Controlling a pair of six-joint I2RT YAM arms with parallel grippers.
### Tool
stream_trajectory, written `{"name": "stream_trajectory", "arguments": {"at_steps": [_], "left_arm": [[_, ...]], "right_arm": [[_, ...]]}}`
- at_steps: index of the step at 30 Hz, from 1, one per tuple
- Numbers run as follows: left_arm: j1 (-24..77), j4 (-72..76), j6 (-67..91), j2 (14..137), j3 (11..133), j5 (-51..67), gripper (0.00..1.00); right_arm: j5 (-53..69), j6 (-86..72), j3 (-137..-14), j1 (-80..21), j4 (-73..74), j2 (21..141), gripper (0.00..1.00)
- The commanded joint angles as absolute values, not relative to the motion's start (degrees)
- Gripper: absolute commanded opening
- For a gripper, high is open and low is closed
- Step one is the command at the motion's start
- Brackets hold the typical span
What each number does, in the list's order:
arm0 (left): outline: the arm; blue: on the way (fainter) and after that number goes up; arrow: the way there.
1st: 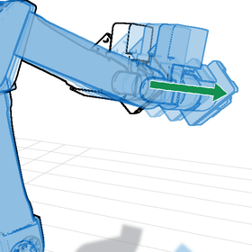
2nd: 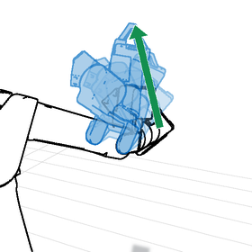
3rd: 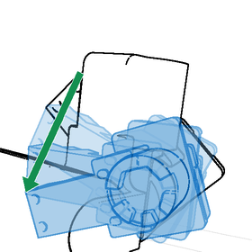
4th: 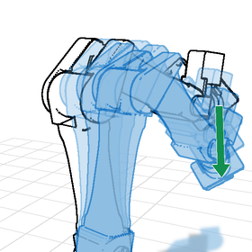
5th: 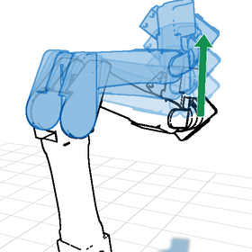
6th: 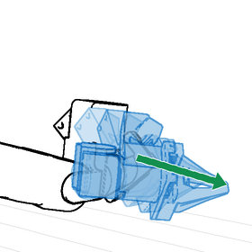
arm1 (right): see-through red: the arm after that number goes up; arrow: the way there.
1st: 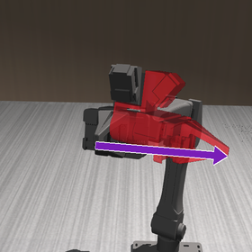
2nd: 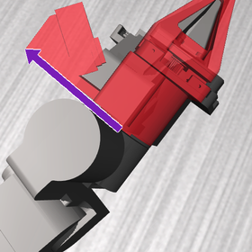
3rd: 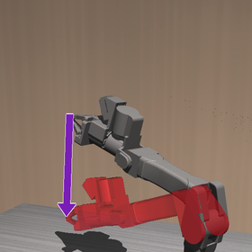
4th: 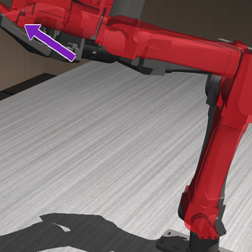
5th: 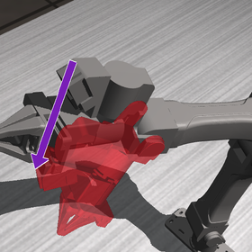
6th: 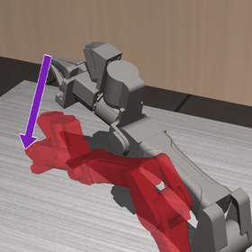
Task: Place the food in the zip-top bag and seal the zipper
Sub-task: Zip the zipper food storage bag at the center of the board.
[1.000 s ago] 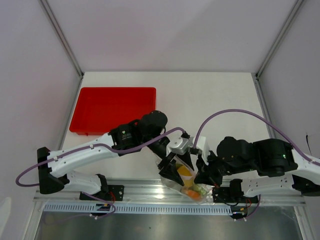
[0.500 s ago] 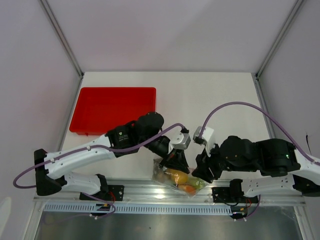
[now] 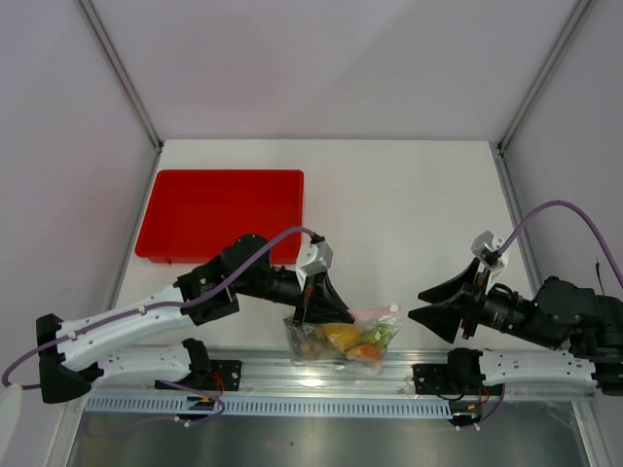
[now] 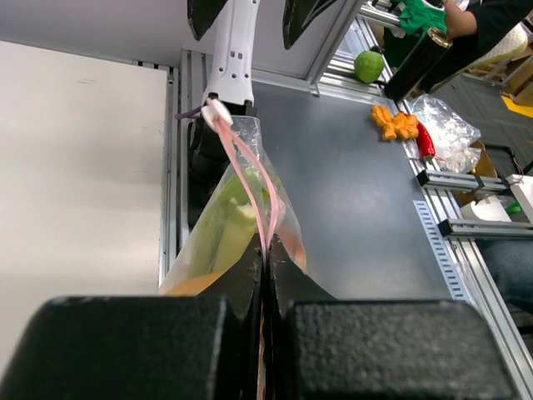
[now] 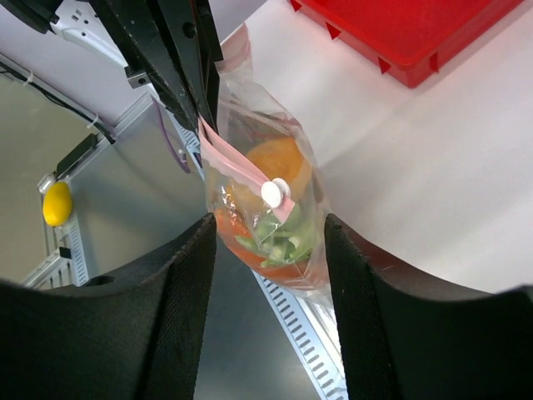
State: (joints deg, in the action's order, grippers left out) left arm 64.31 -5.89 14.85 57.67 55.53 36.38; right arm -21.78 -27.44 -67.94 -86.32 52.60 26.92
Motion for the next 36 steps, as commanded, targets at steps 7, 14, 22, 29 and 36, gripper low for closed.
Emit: {"name": "stream_trajectory", "arguments": {"at_steps": [7, 14, 22, 29, 36], "left_arm": [[64.07, 9.49, 20.13, 52.82, 50.98, 35.16, 0.0], [64.16, 15.55, 22.76, 49.75, 46.24, 34.89, 0.01], [64.16, 16.17, 23.2, 47.2, 44.47, 33.66, 0.01], [64.16, 15.03, 23.12, 46.84, 44.47, 34.1, 0.01], [64.16, 6.86, 19.16, 46.14, 47.63, 33.4, 0.75]], "right_arm": [[-20.57, -26.37, -64.69, -86.31, 42.45, 32.33, 0.64], [-19.95, -28.56, -60.04, -86.22, 39.82, 29.98, 0.62], [-16.44, -29.53, -56.16, -86.31, 35.69, 29.44, 0.43], [-13.19, -27.86, -55.46, -86.31, 29.63, 29.97, 0.0], [-12.92, -26.63, -56.16, -86.31, 30.41, 30.85, 0.0]]}}
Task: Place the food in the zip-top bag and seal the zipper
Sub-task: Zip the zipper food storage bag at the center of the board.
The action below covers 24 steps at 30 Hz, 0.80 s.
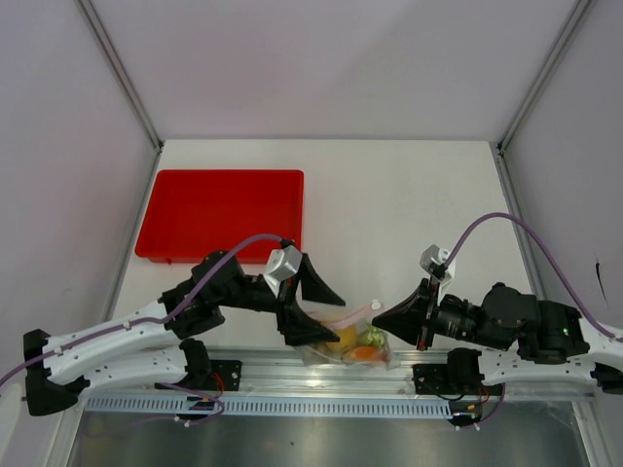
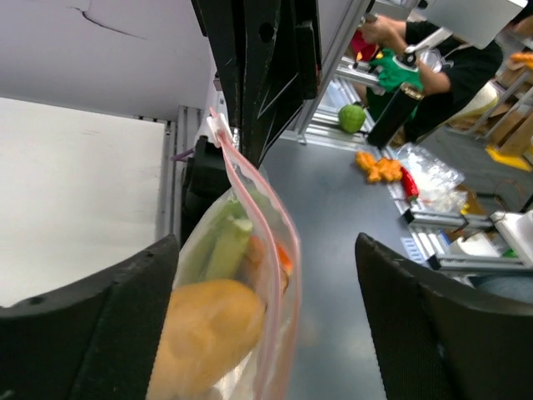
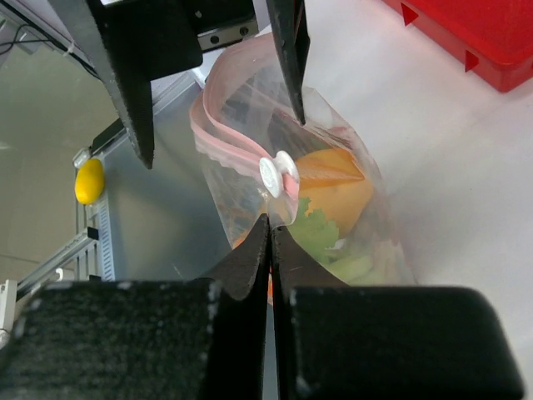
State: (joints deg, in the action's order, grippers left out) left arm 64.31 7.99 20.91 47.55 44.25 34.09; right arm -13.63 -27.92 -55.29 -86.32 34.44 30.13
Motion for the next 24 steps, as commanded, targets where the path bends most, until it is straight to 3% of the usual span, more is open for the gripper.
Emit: {"name": "stream_trajectory", "arguments": {"at_steps": [1, 4, 9, 12, 15, 21, 24], "left_arm": [[64.16, 5.99, 18.46, 46.06, 48.25, 33.57, 0.93], [64.16, 3.97, 16.79, 48.85, 55.07, 34.28, 0.97], [64.42, 5.45, 18.98, 56.59, 60.46, 36.74, 0.94], [64.51, 2.03, 19.95, 61.51, 64.68, 35.6, 0.87], [64.77, -2.71, 20.74, 64.51, 67.23, 33.4, 0.62], [65.13, -6.93, 23.29, 65.74, 67.94, 33.31, 0.58], [65.48, -8.43, 24.08, 64.69, 67.77, 32.87, 0.5]], "right_arm": [[-12.57, -26.37, -56.25, -86.31, 30.41, 30.94, 0.0], [-11.25, -26.02, -56.51, -86.31, 30.15, 31.64, 0.0], [-10.2, -25.93, -57.04, -86.31, 29.36, 33.22, 0.0], [-10.81, -26.19, -57.48, -86.31, 29.53, 33.84, 0.0], [-11.16, -26.63, -57.66, -86.31, 29.27, 33.75, 0.0], [-13.18, -26.89, -58.18, -86.31, 29.97, 34.63, 0.0], [-13.97, -26.54, -58.36, -86.31, 29.97, 34.8, 0.0]]}}
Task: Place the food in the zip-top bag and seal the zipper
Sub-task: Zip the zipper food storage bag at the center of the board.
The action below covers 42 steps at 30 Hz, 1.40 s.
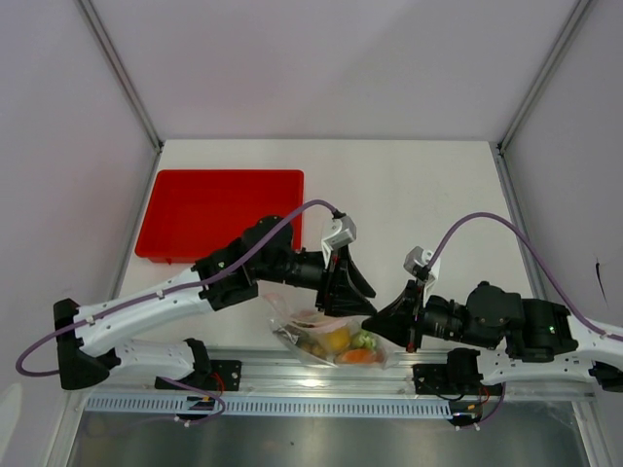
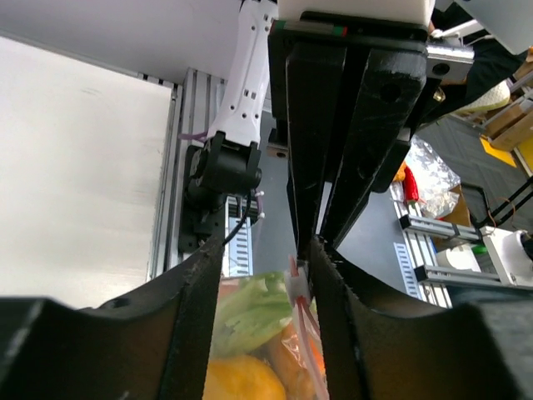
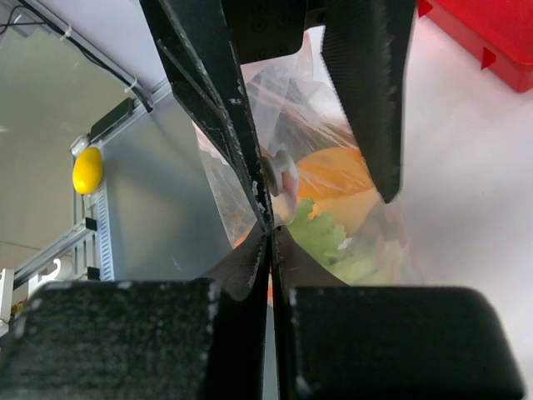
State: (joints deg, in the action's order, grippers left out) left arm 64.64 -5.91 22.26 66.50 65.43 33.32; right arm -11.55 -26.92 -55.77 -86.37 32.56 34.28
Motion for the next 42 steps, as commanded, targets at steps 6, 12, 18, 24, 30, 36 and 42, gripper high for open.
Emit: {"name": "stream_trajectory", "arguments": {"at_steps": [6, 12, 18, 24, 30, 36, 42], "left_arm": [[65.65, -11.07, 24.96, 62.67, 66.8, 31.9, 0.47], [65.74, -11.25, 25.93, 61.26, 66.18, 31.82, 0.44], [65.66, -13.18, 26.01, 62.14, 66.88, 31.38, 0.19], [65.74, -14.68, 25.4, 62.4, 67.67, 31.73, 0.01], [65.74, -12.4, 25.92, 61.61, 67.24, 34.36, 0.0], [65.74, -8.79, 26.02, 60.21, 66.01, 35.59, 0.01], [65.66, -3.52, 27.42, 58.1, 63.37, 37.53, 0.01]], "right_arm": [[-15.21, -26.02, -60.03, -86.31, 31.11, 35.77, 0.0], [-15.21, -26.46, -60.29, -86.4, 31.2, 36.82, 0.0], [-14.85, -26.54, -60.47, -86.31, 30.94, 37.44, 0.0], [-15.3, -26.19, -60.73, -86.31, 31.55, 36.74, 0.0], [-10.64, -25.14, -61.52, -86.31, 32.16, 36.74, 0.24], [-8.17, -24.87, -61.35, -86.31, 31.2, 38.23, 0.35], [-7.03, -24.43, -60.74, -86.22, 29.8, 39.37, 0.33]]}}
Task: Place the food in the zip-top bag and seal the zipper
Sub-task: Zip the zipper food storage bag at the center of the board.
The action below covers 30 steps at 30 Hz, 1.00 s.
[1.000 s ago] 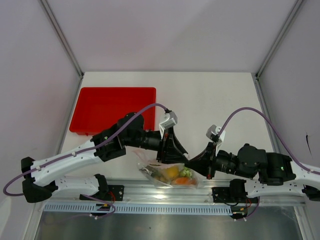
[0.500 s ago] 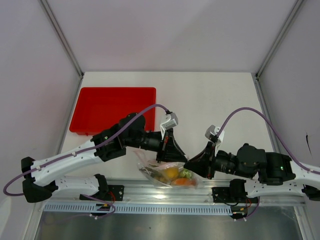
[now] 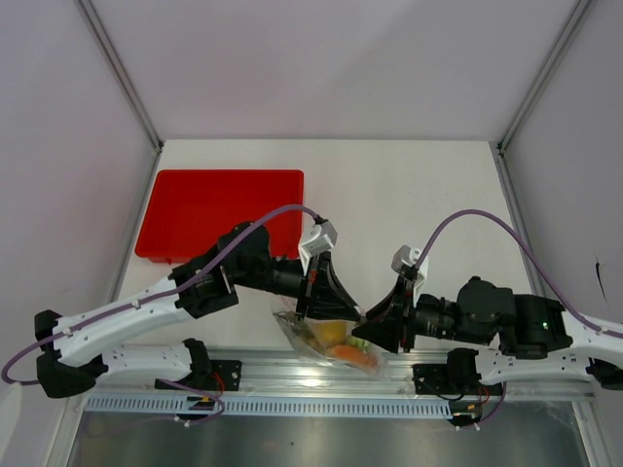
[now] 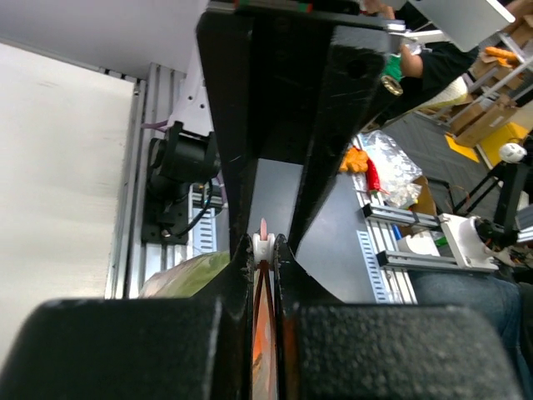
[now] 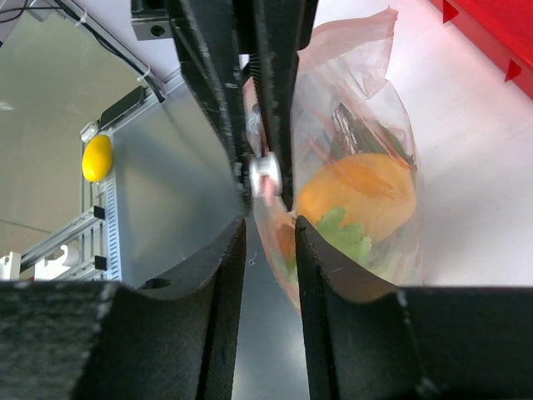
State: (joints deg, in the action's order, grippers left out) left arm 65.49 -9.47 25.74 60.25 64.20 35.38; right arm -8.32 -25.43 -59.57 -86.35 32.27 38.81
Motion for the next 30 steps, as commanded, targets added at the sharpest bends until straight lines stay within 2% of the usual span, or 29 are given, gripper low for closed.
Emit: {"name": "stream_trajectory", "arguments": {"at_steps": [1, 6, 11, 12, 13, 16, 25, 30], "left_arm": [[65.74, -2.65, 27.77, 57.92, 63.02, 38.31, 0.01], [65.74, -0.62, 29.18, 57.74, 61.7, 38.93, 0.01], [65.74, -0.35, 29.71, 57.57, 60.73, 38.94, 0.01], [65.74, -0.35, 29.79, 57.57, 60.73, 38.94, 0.0], [65.74, -0.35, 29.79, 57.57, 60.82, 38.85, 0.01], [65.74, -1.57, 29.71, 57.31, 61.26, 37.36, 0.01], [65.65, -13.7, 25.76, 55.64, 62.49, 26.91, 0.03], [65.65, -18.09, 23.47, 53.36, 61.61, 22.51, 0.05]], "right_arm": [[-6.94, -24.43, -60.56, -86.31, 29.36, 39.55, 0.32], [-7.29, -24.0, -60.21, -86.22, 26.99, 39.55, 0.28], [-6.95, -23.55, -59.68, -86.22, 24.96, 40.34, 0.19], [-6.77, -23.47, -59.59, -86.22, 24.7, 40.6, 0.15], [-6.68, -23.29, -59.59, -86.22, 24.44, 41.21, 0.0], [-7.46, -23.9, -59.76, -86.22, 24.43, 42.01, 0.0], [-25.82, -27.77, -59.32, -86.48, 28.12, 40.52, 0.0], [-32.07, -29.7, -60.2, -86.66, 31.02, 39.73, 0.0]]}}
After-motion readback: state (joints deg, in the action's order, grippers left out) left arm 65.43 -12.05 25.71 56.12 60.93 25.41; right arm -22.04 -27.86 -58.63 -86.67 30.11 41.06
